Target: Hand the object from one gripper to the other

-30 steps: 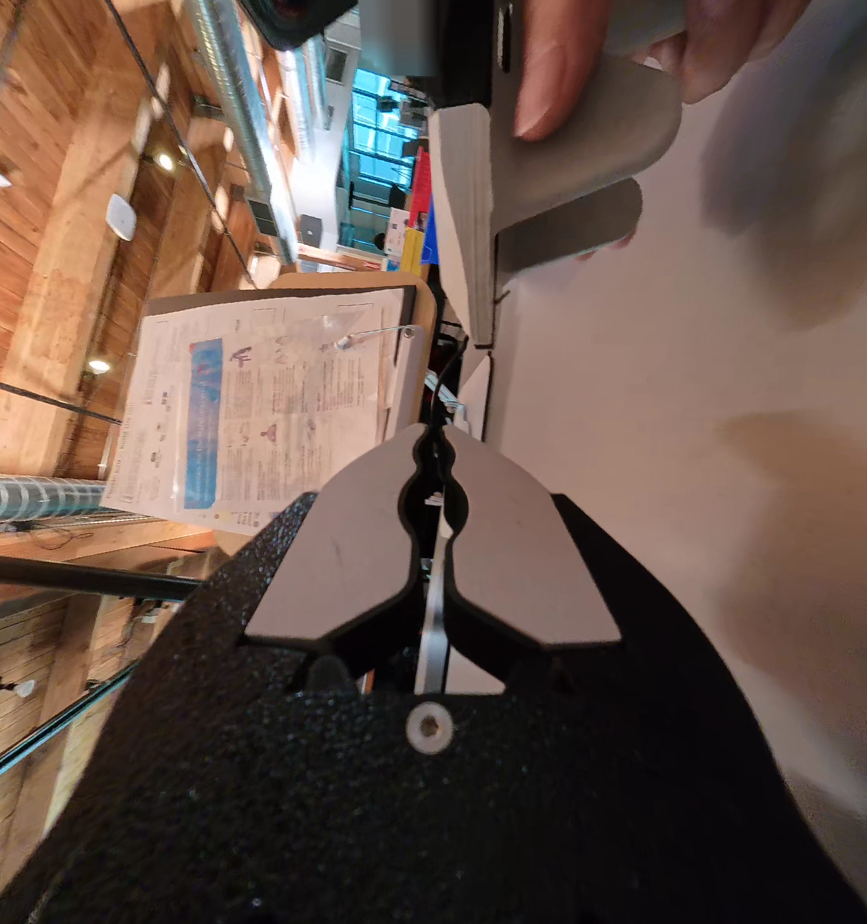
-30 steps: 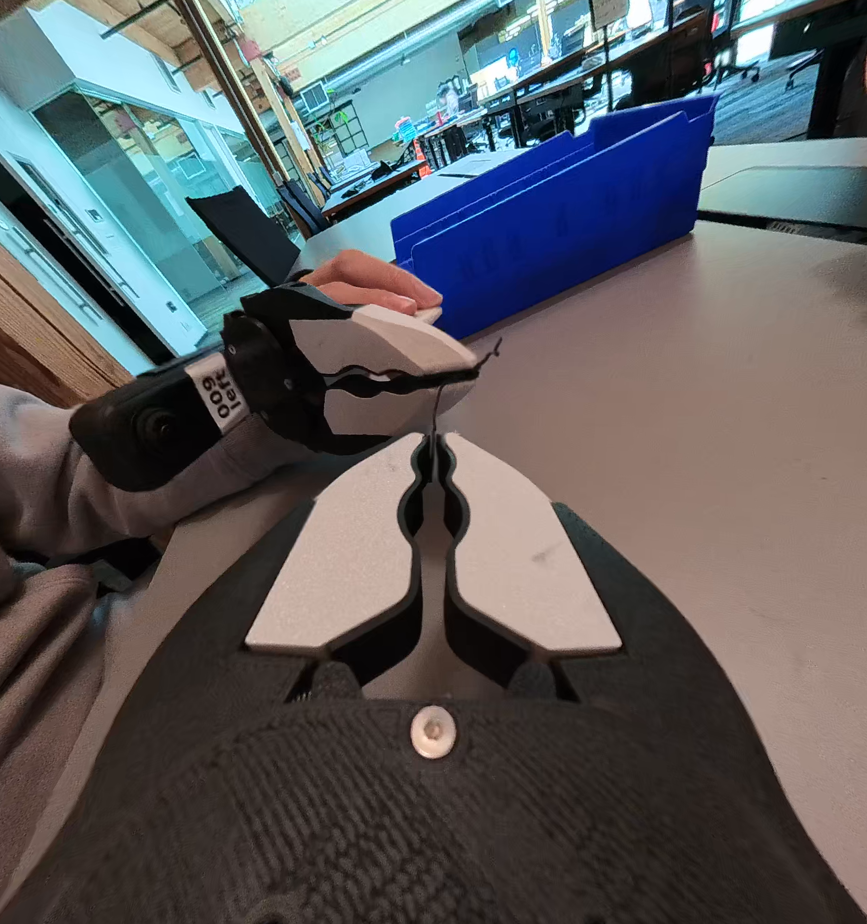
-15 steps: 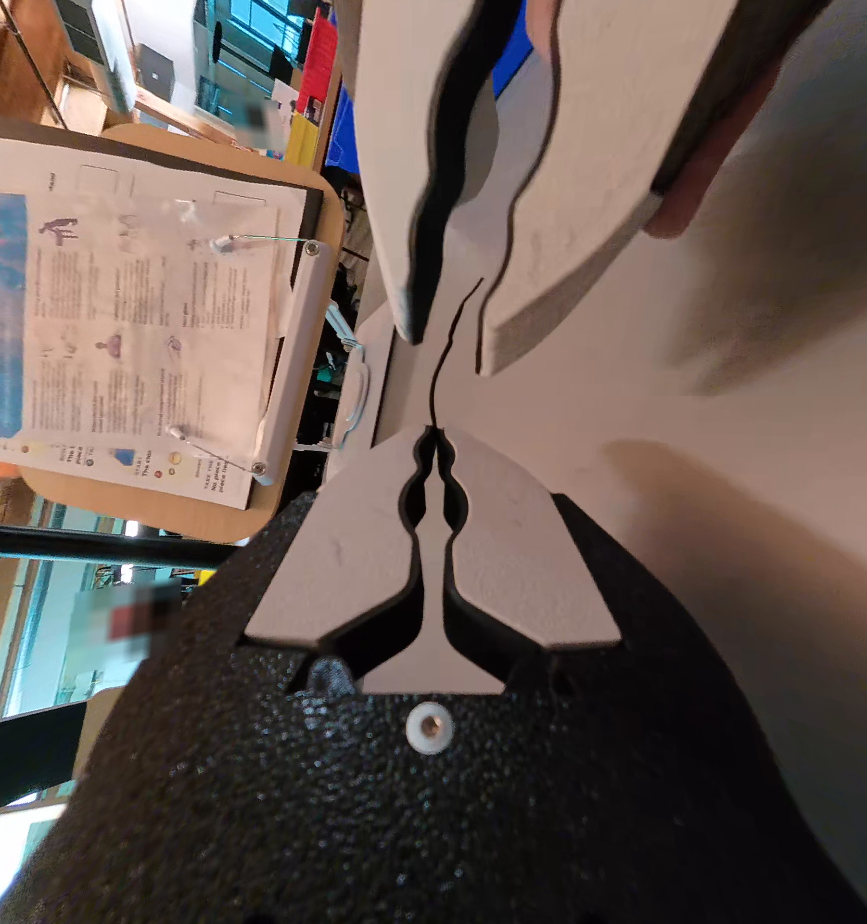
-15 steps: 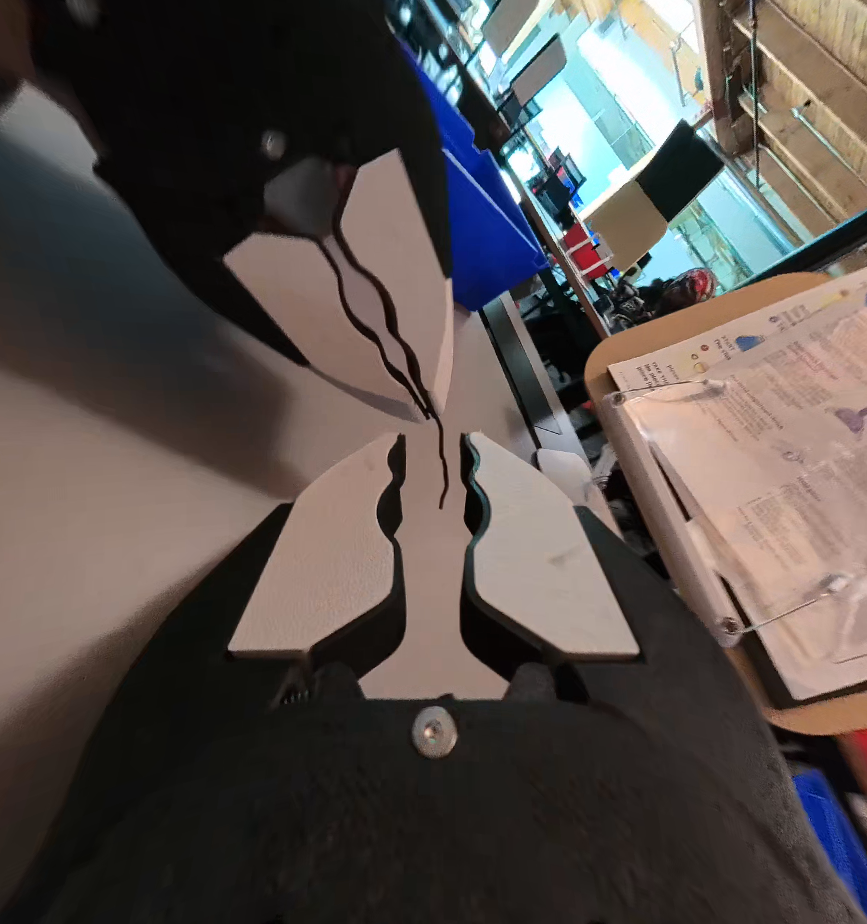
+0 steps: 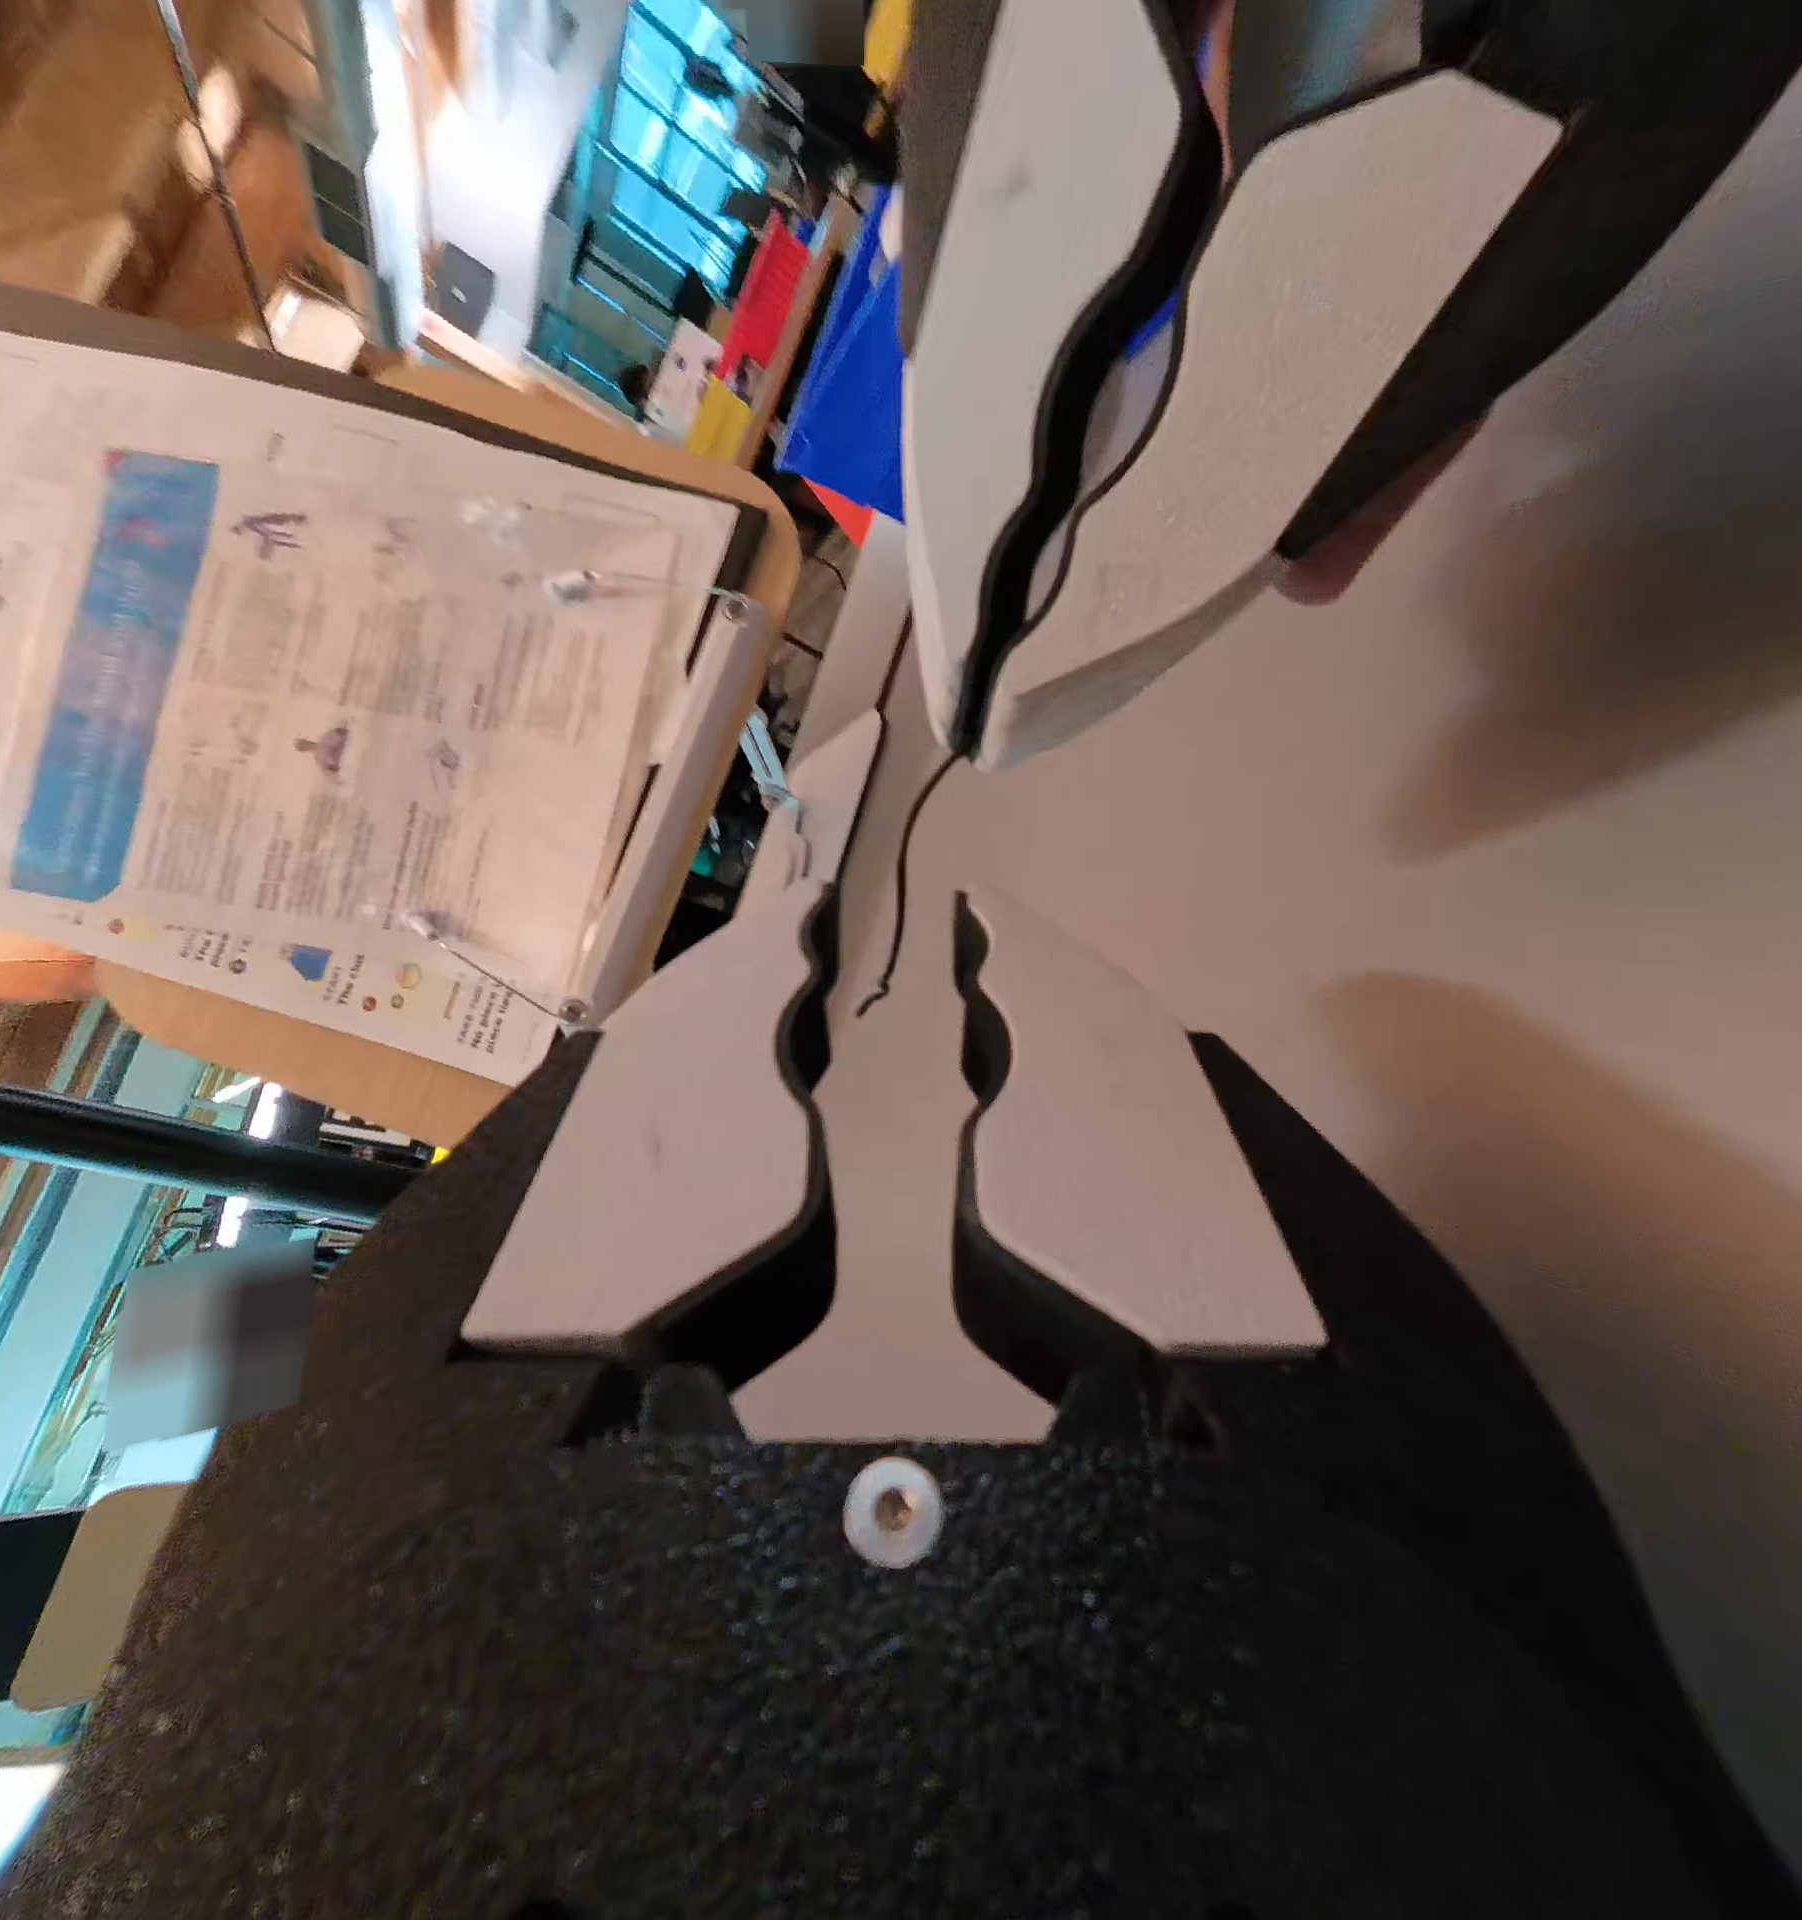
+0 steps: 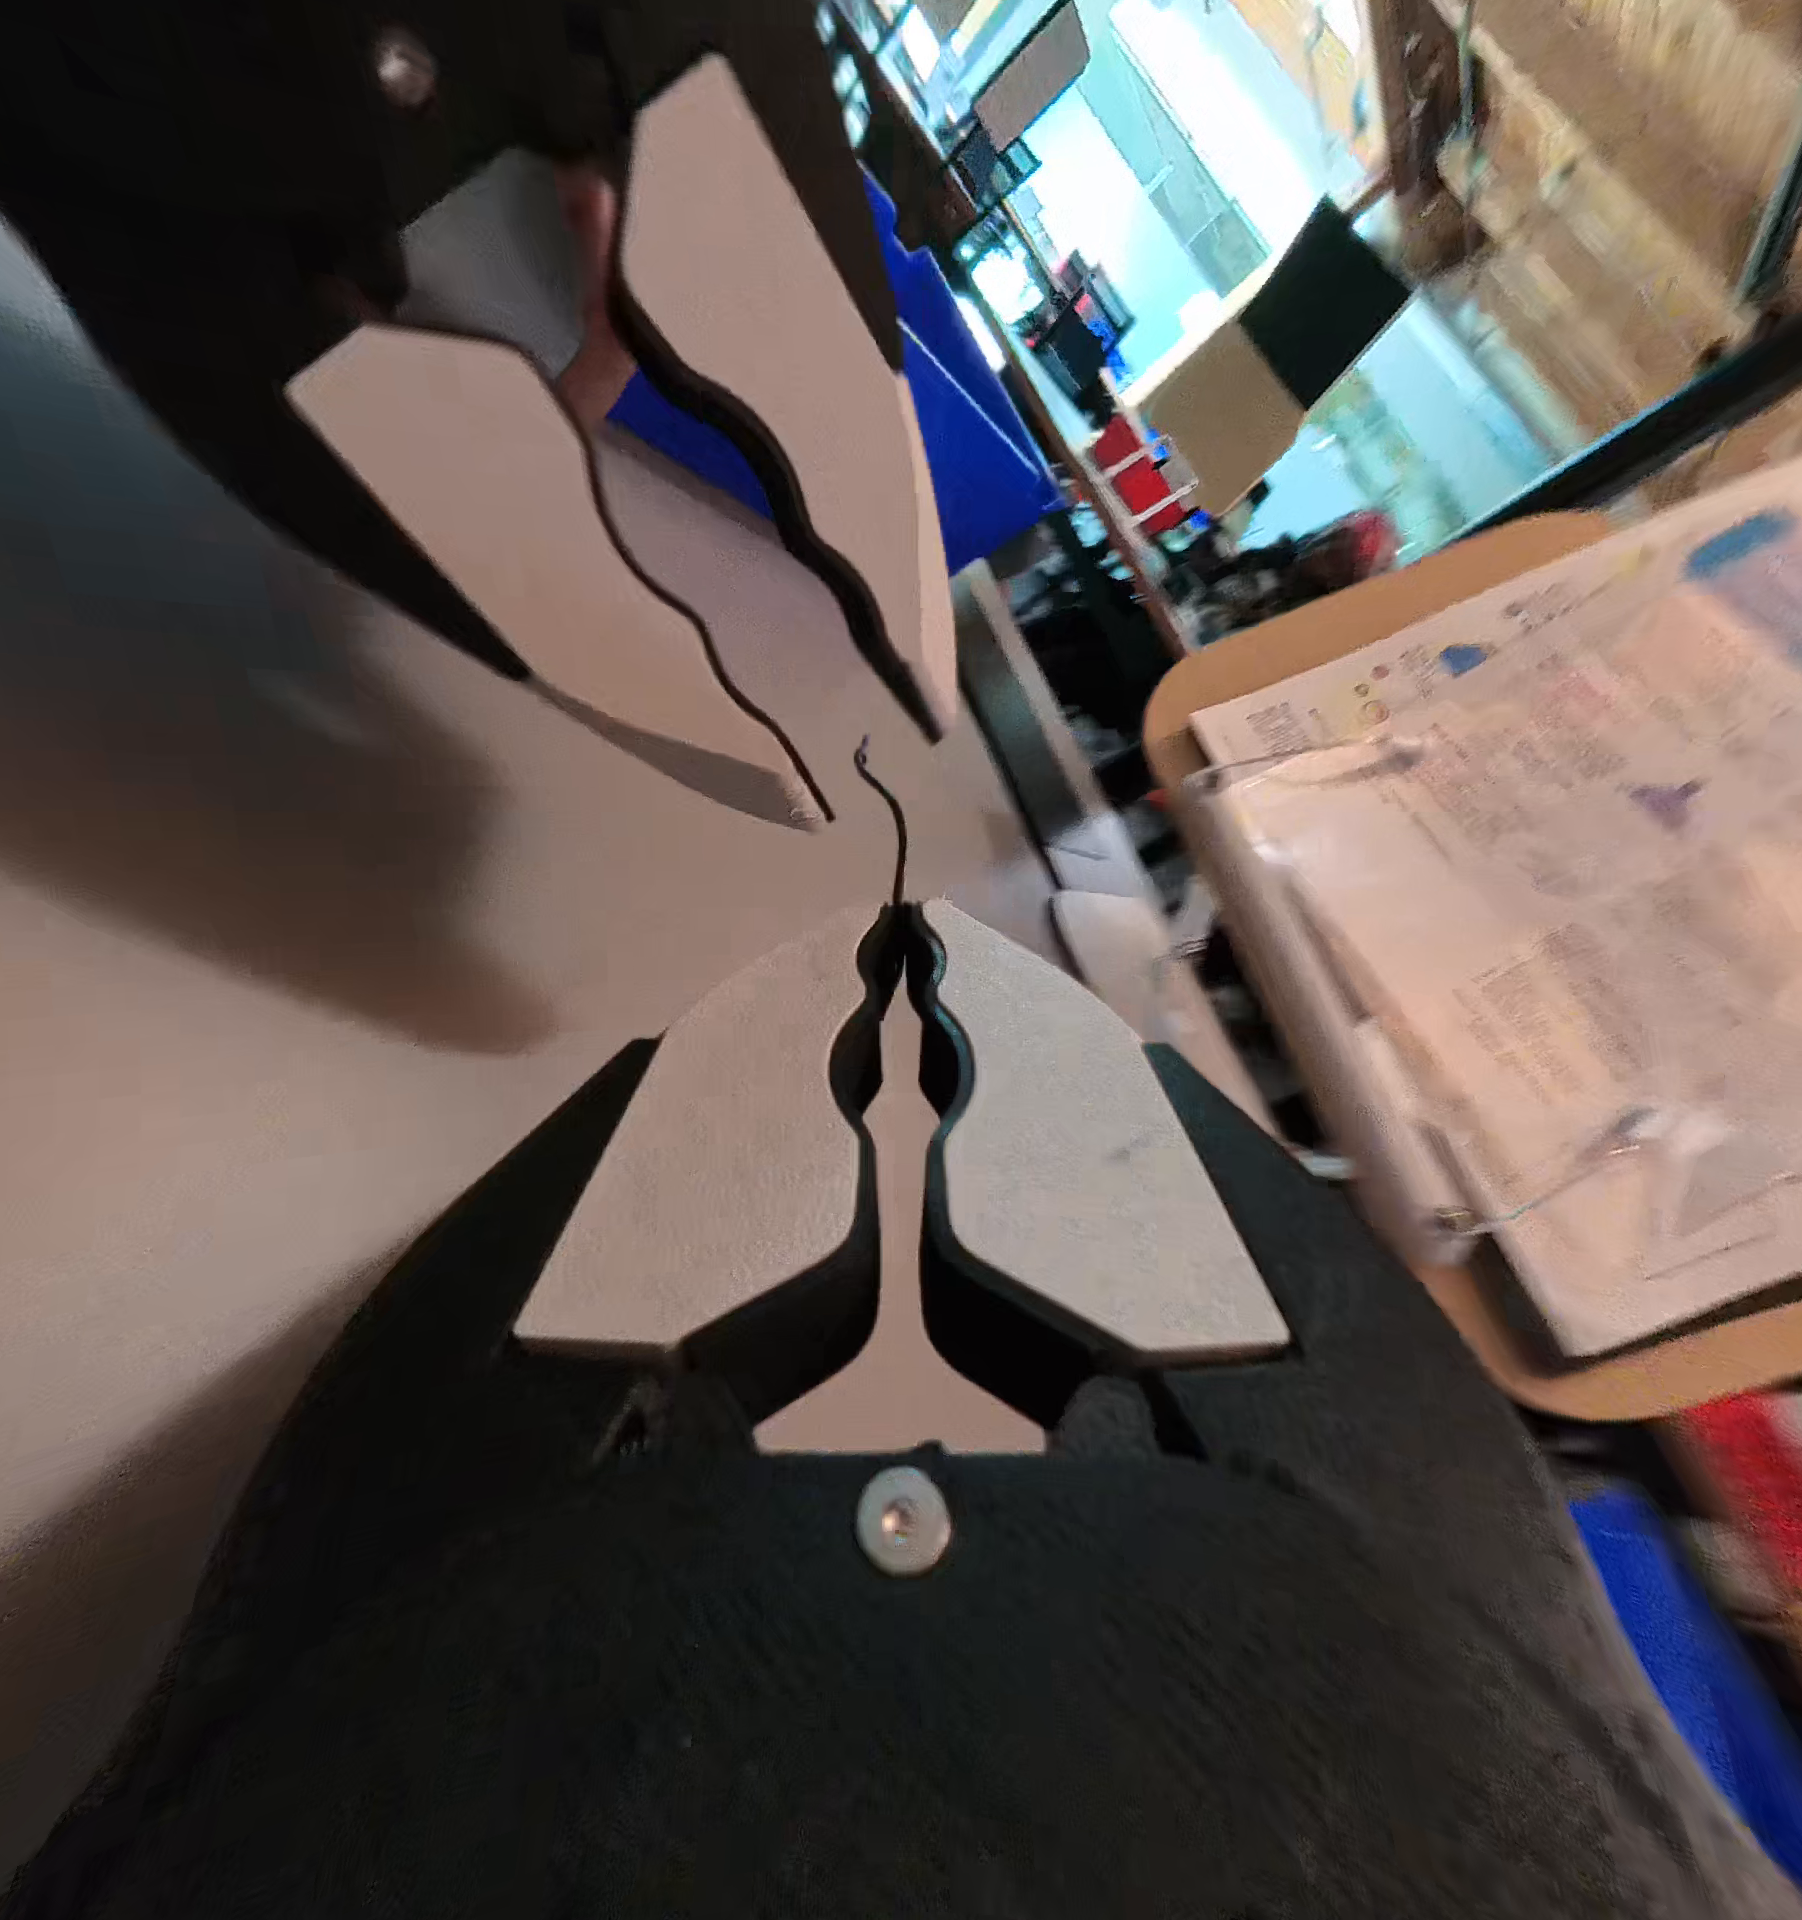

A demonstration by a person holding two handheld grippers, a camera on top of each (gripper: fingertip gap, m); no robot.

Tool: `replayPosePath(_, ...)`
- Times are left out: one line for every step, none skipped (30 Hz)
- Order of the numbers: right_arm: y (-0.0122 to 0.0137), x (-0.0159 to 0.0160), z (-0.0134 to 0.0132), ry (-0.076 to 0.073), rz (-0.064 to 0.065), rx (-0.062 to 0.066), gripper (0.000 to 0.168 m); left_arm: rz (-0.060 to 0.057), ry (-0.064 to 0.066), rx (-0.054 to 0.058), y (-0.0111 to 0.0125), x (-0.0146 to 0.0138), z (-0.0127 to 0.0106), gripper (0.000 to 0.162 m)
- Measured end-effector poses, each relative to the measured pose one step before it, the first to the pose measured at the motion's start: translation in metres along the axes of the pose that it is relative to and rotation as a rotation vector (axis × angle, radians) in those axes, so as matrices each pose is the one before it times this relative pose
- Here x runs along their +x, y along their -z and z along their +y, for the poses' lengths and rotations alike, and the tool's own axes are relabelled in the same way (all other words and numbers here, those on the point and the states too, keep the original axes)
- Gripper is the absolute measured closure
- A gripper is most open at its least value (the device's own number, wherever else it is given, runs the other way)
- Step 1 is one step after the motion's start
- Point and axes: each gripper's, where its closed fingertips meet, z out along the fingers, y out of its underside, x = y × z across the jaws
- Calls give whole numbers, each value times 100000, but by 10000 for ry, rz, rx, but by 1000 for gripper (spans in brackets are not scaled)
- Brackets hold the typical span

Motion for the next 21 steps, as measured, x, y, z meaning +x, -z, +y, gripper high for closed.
replayPosePath(25,-83,13,-1050,-379,174,167,-119,78,155,101,-241,-196,136)
replayPosePath(75,111,-91,-1043,-253,262,167,-83,23,73,61,-171,-72,134)
replayPosePath(103,-153,-84,-1056,-480,244,167,-67,-48,24,37,-108,17,134)
replayPosePath(95,-244,40,-1095,-580,127,167,-71,-110,-13,13,-74,91,134)
replayPosePath(104,10,5,-991,-366,115,167,-118,-110,-36,10,-122,113,134)
replayPosePath(133,-164,-42,-830,-449,153,167,-120,-53,3,3,-145,71,135)
replayPosePath(141,-323,13,-706,-530,79,167,-39,18,38,12,-67,27,137)
replayPosePath(126,22,13,-533,-235,56,167,-27,50,50,19,-71,5,138)
replayPosePath(137,216,-47,-415,-41,109,167,-53,40,68,48,-113,-8,139)
replayPosePath(120,52,-16,-376,-144,83,167,-26,7,57,44,-86,-5,141)
replayPosePath(91,59,0,-309,-122,44,167,-35,-8,70,65,-103,-28,143)
replayPosePath(94,239,-49,-220,49,79,167,-63,14,119,71,-121,-108,145)
replayPosePath(89,-5,-52,-182,-94,73,167,-28,47,90,33,-58,-71,147)
replayPosePath(35,-227,-54,-225,-243,58,168,7,42,20,4,9,-15,148)
replayPosePath(-7,-29,-25,-208,-72,30,168,-2,-9,28,2,27,-35,150)
replayPosePath(-28,62,55,-88,18,-24,167,17,-54,59,17,66,-105,153)
replayPosePath(-48,-75,153,5,-53,-82,167,28,-58,39,17,77,-83,157)
replayPosePath(-37,38,102,46,38,-67,167,5,-47,1,10,27,-50,158)
replayPosePath(-20,121,35,72,113,-21,167,19,-29,-23,-7,19,2,158)
replayPosePath(11,21,-17,79,42,13,167,54,1,-39,-15,48,45,158)
replayPosePath(36,63,-133,124,82,86,161,-10,47,-72,-20,-27,125,159)
